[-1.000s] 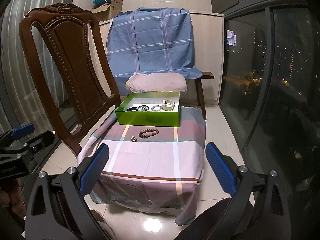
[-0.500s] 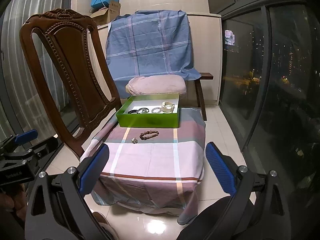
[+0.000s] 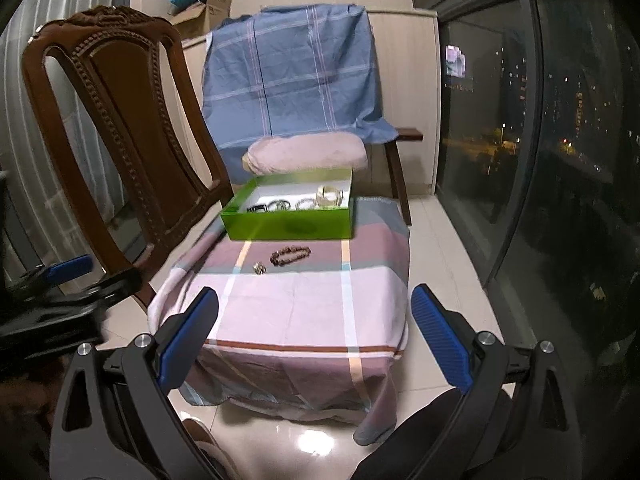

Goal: Organize jewelry
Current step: 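Move the left tool to the gold flower brooch while the right approaches the dark brown bead bracelet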

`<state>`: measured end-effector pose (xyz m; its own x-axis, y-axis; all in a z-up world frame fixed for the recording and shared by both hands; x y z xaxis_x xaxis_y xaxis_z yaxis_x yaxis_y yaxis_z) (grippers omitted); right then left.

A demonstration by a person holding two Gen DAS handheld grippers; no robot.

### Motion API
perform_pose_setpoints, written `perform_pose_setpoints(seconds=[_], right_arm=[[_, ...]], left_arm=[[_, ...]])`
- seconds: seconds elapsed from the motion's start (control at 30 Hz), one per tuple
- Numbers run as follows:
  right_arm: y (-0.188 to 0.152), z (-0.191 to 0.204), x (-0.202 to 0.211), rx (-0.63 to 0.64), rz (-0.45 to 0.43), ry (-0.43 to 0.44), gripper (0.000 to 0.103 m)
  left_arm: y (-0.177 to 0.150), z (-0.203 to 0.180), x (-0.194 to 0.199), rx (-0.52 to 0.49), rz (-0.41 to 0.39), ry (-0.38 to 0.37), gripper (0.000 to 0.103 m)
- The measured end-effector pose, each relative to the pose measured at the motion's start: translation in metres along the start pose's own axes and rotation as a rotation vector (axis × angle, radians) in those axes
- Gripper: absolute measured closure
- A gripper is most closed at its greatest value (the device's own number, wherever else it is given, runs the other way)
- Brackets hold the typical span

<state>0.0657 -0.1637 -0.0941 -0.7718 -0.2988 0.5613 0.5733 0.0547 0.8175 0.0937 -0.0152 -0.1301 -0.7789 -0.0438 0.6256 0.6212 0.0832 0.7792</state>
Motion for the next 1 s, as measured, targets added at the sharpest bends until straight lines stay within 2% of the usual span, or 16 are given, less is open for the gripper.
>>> perform_pose_setpoints(seconds=[0.1, 0.33, 0.43, 0.57, 0.63, 0.67, 0.7, 0.8, 0.87, 1.0], right_arm=[[-0.005, -0.006, -0.011, -0.009, 0.020, 0.000, 0.008], [-0.017, -0.020, -0.045, -0.029, 0.071, -0.004, 0.008], [-0.023, -0.027, -0.063, -0.036, 0.102, -0.008, 0.008], [-0.024, -0.032, -0.086, -0.036, 0.133, -0.007, 0.008], [-0.021, -0.032, -0.098, -0.031, 0.140, -0.010, 0.008], [-0.018, -0.031, -0.102, -0.028, 0.139, -0.011, 0.009], [-0.015, -0.029, -0.110, -0.022, 0.143, -0.009, 0.009], [-0.004, -0.024, -0.129, -0.007, 0.141, -0.004, 0.011], [0.003, -0.021, -0.144, -0.004, 0.145, 0.003, 0.013], [0.017, -0.012, -0.189, 0.026, 0.159, 0.003, 0.015]], left_arm=[[0.001, -0.006, -0.049, -0.010, 0.055, -0.018, 0.011], [-0.008, -0.011, -0.183, -0.030, 0.231, -0.015, 0.051], [-0.011, -0.012, -0.217, -0.023, 0.272, -0.013, 0.057], [-0.009, -0.014, -0.242, -0.015, 0.286, -0.007, 0.059], [-0.010, -0.012, -0.257, -0.014, 0.301, 0.007, 0.066], [-0.011, -0.012, -0.263, -0.013, 0.312, 0.008, 0.071], [-0.015, -0.011, -0.270, -0.008, 0.334, 0.008, 0.082], [-0.018, -0.008, -0.271, -0.010, 0.319, -0.021, 0.103], [-0.014, -0.002, -0.254, 0.018, 0.305, -0.053, 0.103], [0.011, 0.018, -0.190, 0.036, 0.169, -0.072, 0.103]])
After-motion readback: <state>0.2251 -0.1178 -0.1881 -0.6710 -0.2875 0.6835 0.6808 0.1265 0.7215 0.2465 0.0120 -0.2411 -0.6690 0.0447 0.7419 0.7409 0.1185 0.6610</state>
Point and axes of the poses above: each gripper's, at about its wrist camera, not at the fingertips, and x roughly against the way its jaws point, z to its left, y to its top, the point moved 9 cm from there along -x, roughly the way its jaws point, and after that the axes turned 1 degree about y, right-handed, at the moved point
